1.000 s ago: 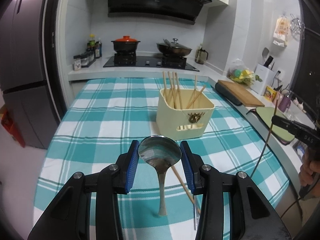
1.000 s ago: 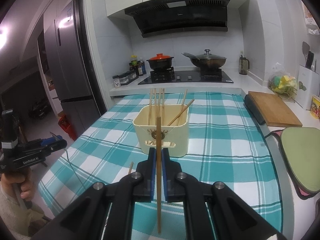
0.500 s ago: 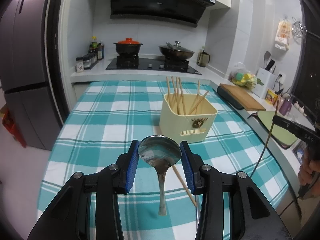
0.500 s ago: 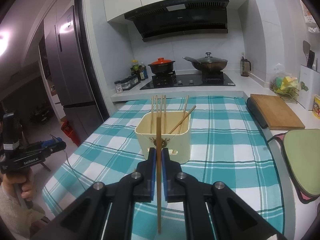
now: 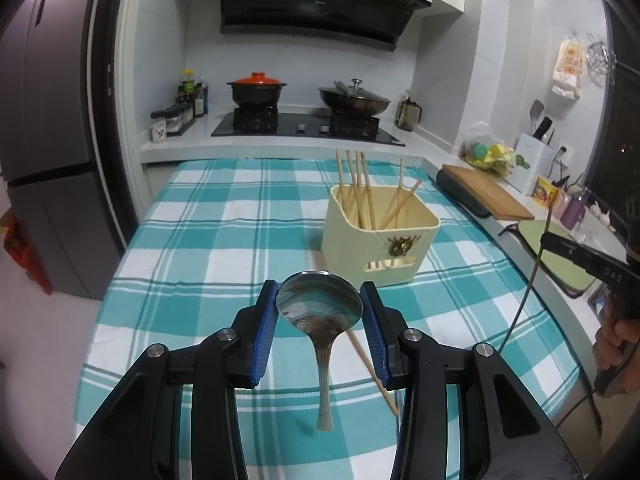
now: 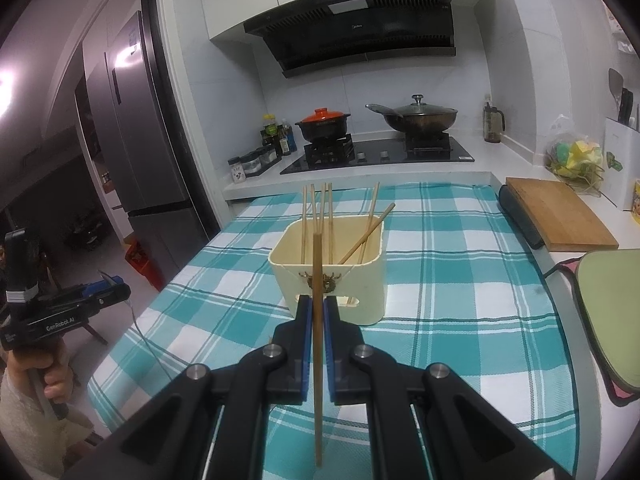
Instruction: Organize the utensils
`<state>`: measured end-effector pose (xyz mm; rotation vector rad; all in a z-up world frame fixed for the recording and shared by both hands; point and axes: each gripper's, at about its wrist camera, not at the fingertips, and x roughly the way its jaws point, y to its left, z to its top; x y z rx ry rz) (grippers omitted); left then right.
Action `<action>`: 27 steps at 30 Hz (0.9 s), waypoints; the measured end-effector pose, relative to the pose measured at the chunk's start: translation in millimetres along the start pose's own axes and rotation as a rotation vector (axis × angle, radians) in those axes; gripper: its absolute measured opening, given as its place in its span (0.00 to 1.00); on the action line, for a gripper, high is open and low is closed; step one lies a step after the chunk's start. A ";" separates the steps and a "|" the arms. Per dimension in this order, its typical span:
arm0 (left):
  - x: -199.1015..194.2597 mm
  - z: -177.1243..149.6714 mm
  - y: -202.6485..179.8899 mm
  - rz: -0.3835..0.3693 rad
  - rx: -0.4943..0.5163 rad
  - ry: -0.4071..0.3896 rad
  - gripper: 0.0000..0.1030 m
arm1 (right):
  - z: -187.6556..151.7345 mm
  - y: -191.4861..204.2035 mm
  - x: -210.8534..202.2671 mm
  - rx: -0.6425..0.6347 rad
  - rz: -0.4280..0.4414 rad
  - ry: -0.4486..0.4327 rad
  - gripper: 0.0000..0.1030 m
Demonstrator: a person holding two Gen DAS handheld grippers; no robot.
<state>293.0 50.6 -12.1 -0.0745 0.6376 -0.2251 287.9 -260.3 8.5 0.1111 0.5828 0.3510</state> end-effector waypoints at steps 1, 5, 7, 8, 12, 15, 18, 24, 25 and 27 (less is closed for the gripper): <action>-0.5 -0.2 -0.2 -0.001 0.000 0.000 0.40 | 0.3 -0.7 1.2 0.001 0.001 0.000 0.06; 0.9 1.4 0.4 -0.002 0.004 -0.001 0.40 | 1.2 -3.2 6.7 0.011 0.006 0.000 0.06; 2.0 3.4 1.8 -0.002 0.008 -0.005 0.40 | 1.6 -4.7 8.1 0.017 0.008 0.001 0.06; 3.2 4.7 2.4 -0.002 0.009 -0.008 0.40 | 2.0 -5.5 8.8 0.019 0.009 0.001 0.06; 4.6 7.3 3.8 -0.004 0.010 -0.014 0.40 | 3.4 -7.6 9.1 0.025 0.007 0.000 0.06; 5.4 8.0 3.3 -0.005 0.010 -0.013 0.40 | 4.3 -9.1 9.4 0.028 0.007 -0.001 0.06; 6.5 8.0 2.1 -0.006 0.013 -0.007 0.40 | 4.6 -9.9 9.9 0.029 0.006 0.001 0.06; 7.4 7.6 1.5 -0.005 0.014 0.001 0.40 | 4.3 -11.0 12.6 0.032 0.007 0.006 0.06; 7.8 7.8 1.4 -0.005 0.014 0.002 0.40 | 4.1 -11.2 13.0 0.032 0.007 0.007 0.06; 7.6 8.1 1.8 -0.004 0.014 0.003 0.40 | 3.1 -11.3 13.9 0.032 0.006 0.010 0.06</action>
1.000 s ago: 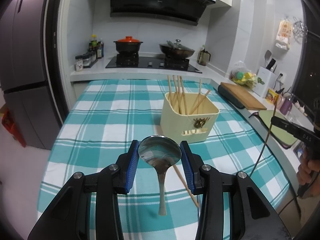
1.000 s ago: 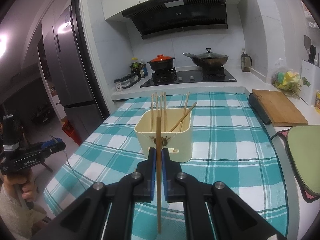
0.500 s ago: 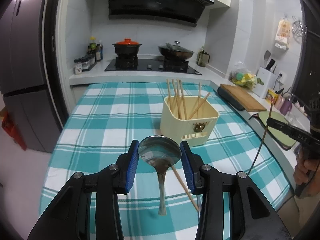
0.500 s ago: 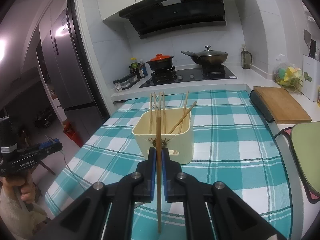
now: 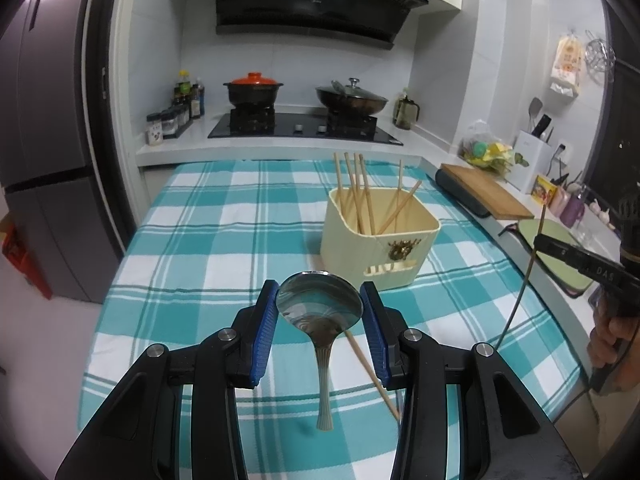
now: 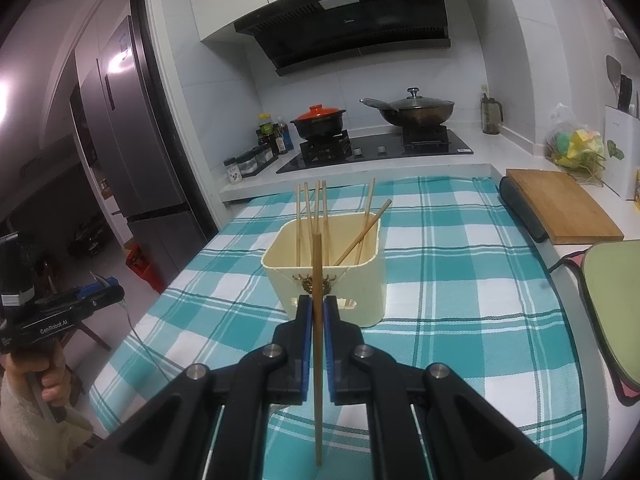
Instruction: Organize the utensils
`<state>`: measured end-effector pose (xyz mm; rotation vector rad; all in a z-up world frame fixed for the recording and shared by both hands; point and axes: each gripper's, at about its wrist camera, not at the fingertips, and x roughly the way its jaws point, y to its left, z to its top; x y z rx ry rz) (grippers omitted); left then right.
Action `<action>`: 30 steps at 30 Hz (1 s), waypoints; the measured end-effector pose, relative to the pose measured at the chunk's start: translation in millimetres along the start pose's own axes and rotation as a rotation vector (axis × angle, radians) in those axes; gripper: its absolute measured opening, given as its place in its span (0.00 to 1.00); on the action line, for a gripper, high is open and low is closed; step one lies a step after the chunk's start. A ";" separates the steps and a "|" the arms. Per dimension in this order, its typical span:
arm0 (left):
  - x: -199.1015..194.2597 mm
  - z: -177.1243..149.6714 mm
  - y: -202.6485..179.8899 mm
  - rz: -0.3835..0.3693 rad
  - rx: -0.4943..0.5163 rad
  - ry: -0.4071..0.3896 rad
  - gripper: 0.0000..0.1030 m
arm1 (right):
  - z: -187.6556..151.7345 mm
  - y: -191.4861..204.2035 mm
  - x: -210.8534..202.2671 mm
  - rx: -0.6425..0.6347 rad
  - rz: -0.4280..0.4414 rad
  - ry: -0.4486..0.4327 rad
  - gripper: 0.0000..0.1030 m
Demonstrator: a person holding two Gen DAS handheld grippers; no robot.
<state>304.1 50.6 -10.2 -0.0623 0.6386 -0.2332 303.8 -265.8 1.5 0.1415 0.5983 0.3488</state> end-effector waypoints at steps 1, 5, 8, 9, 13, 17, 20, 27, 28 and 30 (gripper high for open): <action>-0.3 0.2 0.1 0.000 0.000 0.000 0.40 | -0.2 -0.1 -0.1 0.001 -0.001 0.000 0.06; -0.5 1.6 0.2 -0.007 -0.001 -0.002 0.40 | 0.1 -0.9 -0.3 0.000 -0.003 -0.002 0.06; -2.4 6.1 2.0 -0.016 -0.004 -0.006 0.40 | 3.2 -2.5 -1.3 -0.001 -0.008 -0.006 0.06; -3.3 8.3 2.6 -0.021 -0.005 -0.008 0.40 | 4.8 -3.1 -1.2 -0.001 -0.010 -0.007 0.06; -5.3 22.5 4.2 -0.037 -0.006 -0.020 0.40 | 14.2 -5.9 -1.8 -0.002 -0.019 -0.021 0.06; -5.9 42.5 3.2 -0.054 0.005 -0.035 0.40 | 26.8 -8.4 -0.4 -0.009 -0.027 -0.028 0.06; -5.7 61.9 -0.2 -0.065 0.021 -0.052 0.40 | 41.7 -10.7 2.0 -0.018 -0.031 -0.033 0.06; 5.1 131.8 -22.5 -0.098 0.065 -0.114 0.40 | 105.8 -4.5 9.7 -0.065 -0.031 -0.102 0.06; 9.3 143.2 -26.2 -0.102 0.068 -0.124 0.40 | 118.2 -3.0 12.1 -0.069 -0.032 -0.123 0.06; 20.4 163.6 -32.7 -0.109 0.064 -0.145 0.40 | 138.6 -0.5 17.0 -0.070 -0.029 -0.166 0.06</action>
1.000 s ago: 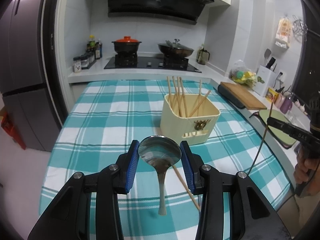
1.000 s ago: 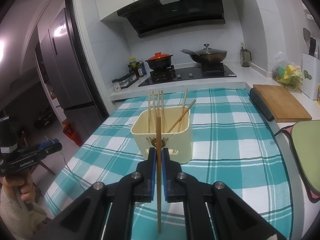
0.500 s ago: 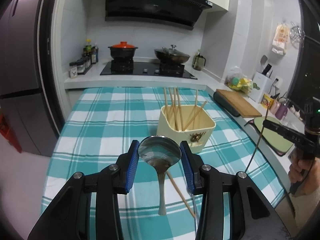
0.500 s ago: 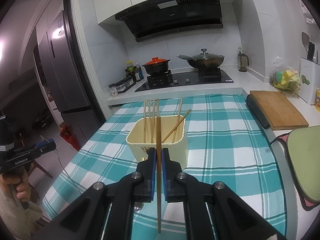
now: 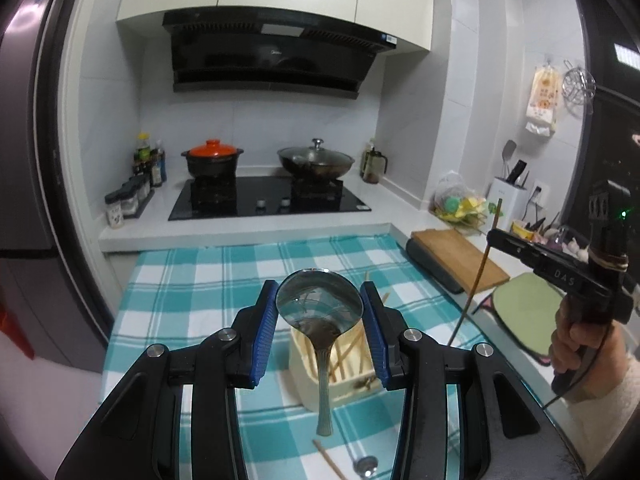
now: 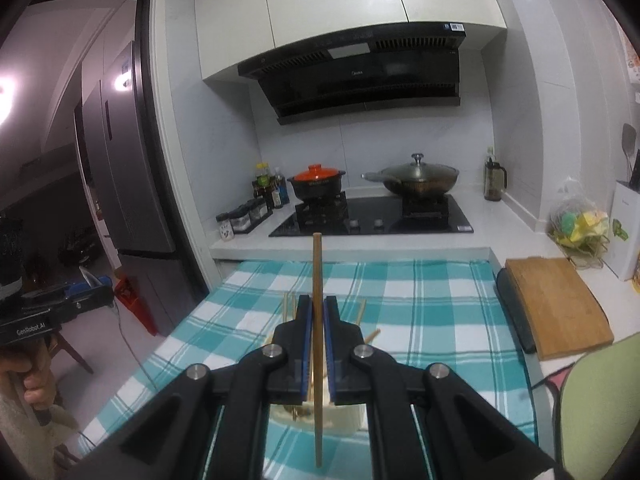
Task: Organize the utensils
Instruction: 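Lower the steel spoon and chopstick into the cream box and open both tools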
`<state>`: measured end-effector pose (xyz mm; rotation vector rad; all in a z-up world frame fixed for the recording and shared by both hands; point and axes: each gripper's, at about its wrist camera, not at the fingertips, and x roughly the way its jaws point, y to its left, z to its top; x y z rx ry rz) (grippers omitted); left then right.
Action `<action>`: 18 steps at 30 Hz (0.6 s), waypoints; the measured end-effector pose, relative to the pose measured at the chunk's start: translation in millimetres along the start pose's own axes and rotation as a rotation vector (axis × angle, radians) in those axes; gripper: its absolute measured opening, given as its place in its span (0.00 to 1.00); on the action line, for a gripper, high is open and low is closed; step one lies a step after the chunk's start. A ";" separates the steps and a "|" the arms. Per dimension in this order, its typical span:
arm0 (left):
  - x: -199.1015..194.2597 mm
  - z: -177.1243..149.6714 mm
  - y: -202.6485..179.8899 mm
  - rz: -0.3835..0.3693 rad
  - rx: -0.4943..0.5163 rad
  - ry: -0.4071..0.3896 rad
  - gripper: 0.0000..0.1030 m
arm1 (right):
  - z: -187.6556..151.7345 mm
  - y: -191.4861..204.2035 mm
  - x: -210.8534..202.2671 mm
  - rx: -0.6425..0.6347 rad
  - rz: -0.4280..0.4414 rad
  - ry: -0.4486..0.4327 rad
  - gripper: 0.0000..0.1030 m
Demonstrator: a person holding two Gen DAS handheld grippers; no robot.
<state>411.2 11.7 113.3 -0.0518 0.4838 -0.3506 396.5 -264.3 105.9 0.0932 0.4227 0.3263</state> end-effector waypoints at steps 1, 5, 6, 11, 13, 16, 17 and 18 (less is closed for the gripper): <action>8.9 8.1 -1.9 0.001 -0.003 -0.009 0.40 | 8.5 0.2 4.4 0.000 0.000 -0.028 0.06; 56.1 25.7 -5.0 0.003 -0.033 -0.003 0.40 | 29.0 1.2 32.3 -0.008 0.014 -0.107 0.06; 69.4 25.8 -5.4 0.009 -0.036 0.008 0.40 | 30.7 1.2 42.8 -0.010 0.012 -0.101 0.06; 147.0 7.3 1.5 0.024 -0.085 0.147 0.40 | 15.5 -7.3 102.5 0.007 0.002 -0.002 0.06; 175.6 -7.7 7.2 0.009 -0.119 0.224 0.40 | 0.9 -12.0 128.0 0.020 0.003 0.068 0.06; 210.3 -30.6 13.4 0.021 -0.150 0.324 0.42 | -22.5 -18.8 162.9 0.039 0.021 0.186 0.06; 217.8 -37.7 14.1 0.037 -0.153 0.349 0.42 | -30.6 -20.3 175.9 0.044 0.033 0.235 0.07; 222.3 -42.3 15.3 0.045 -0.157 0.368 0.45 | -36.9 -22.5 185.8 0.055 0.038 0.271 0.07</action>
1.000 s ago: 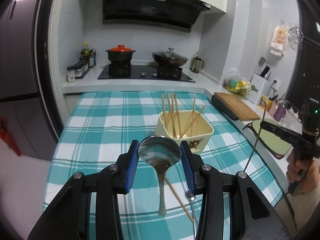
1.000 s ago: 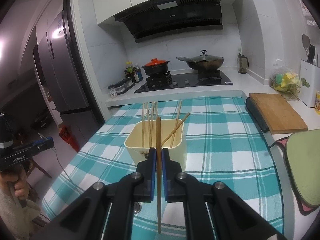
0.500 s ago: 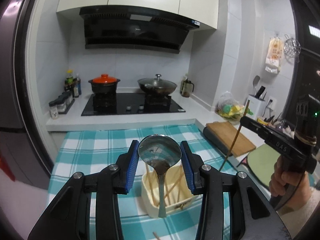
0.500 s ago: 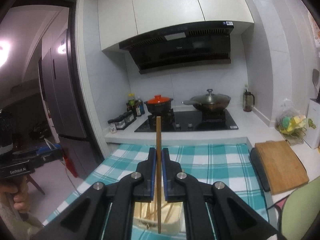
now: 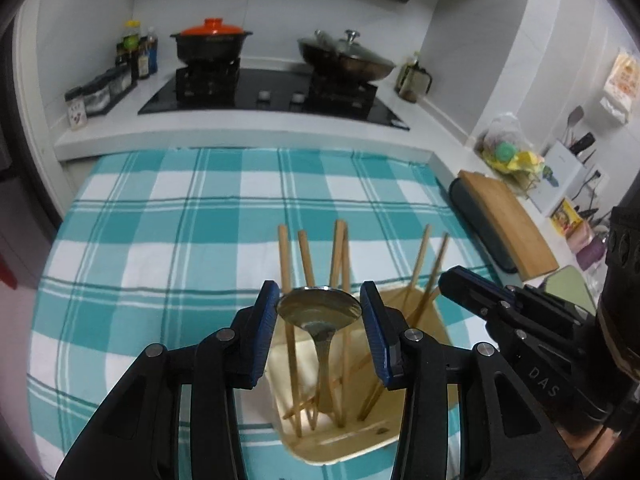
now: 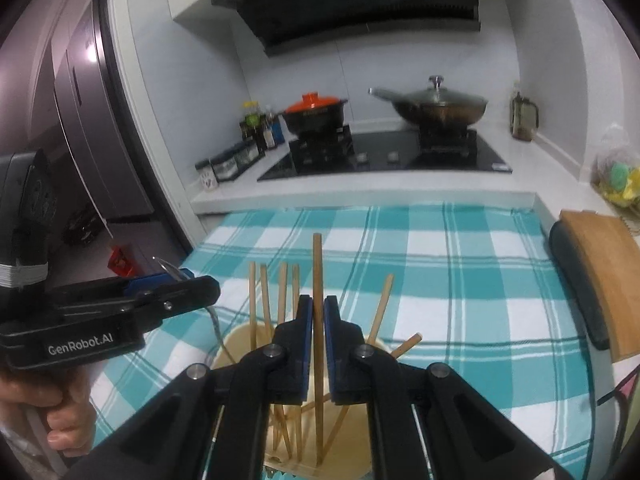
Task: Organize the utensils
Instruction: 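Lower the steel spoon and chopstick into the cream box and open both tools, then withdraw both open tools from the box toward the remaining chopstick and spoon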
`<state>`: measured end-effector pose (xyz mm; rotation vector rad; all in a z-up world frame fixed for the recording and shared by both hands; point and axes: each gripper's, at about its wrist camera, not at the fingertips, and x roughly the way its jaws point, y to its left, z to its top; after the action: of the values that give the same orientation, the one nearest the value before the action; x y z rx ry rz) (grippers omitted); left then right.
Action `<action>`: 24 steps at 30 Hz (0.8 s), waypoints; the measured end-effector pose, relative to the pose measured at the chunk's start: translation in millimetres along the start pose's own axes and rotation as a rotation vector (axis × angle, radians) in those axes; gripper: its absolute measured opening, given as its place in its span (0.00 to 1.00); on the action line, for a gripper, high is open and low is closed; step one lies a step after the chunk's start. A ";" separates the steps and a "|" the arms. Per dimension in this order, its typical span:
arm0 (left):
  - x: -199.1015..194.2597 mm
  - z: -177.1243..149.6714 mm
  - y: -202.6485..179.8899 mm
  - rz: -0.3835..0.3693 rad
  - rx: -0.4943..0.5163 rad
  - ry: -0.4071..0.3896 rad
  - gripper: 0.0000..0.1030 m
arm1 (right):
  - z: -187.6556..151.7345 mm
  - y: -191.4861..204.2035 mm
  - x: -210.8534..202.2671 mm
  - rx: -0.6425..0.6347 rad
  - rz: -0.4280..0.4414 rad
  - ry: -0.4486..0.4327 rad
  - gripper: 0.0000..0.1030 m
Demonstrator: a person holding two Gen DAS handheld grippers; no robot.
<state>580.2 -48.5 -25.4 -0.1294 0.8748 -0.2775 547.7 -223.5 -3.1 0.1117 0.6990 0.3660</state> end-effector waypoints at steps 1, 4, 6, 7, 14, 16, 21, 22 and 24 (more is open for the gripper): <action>2.2 -3.0 1.4 -0.006 -0.006 0.016 0.48 | -2.7 -2.6 9.1 0.015 -0.005 0.026 0.07; -11.2 -13.4 8.8 -0.002 -0.005 0.016 0.73 | -11.4 -13.8 13.8 0.066 -0.013 0.023 0.25; -30.7 -26.8 13.5 0.025 0.033 -0.006 0.83 | -17.7 -18.3 0.2 0.094 -0.018 -0.009 0.36; -39.7 -34.8 16.7 0.035 0.050 -0.008 0.84 | -20.1 -19.5 -8.4 0.092 -0.016 -0.016 0.36; -92.4 -142.2 45.1 0.047 0.102 0.087 0.89 | -82.0 -9.3 -80.2 -0.075 -0.018 0.007 0.42; -107.6 -181.6 48.5 0.055 0.107 0.092 0.89 | -114.7 -3.4 -97.5 -0.128 -0.023 0.041 0.42; -130.7 -258.2 54.2 0.091 0.039 0.072 0.90 | -205.3 21.7 -136.5 -0.226 -0.081 0.100 0.42; -131.5 -269.4 55.6 0.090 0.014 0.072 0.90 | -220.9 27.1 -142.2 -0.236 -0.100 0.100 0.42; -130.0 -287.4 58.0 0.081 -0.035 0.077 0.90 | -248.6 36.2 -151.5 -0.224 -0.132 0.099 0.42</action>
<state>290.3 45.2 -125.3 -0.1163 0.9593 -0.1919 269.5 -250.5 -92.6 -0.1649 0.7544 0.3227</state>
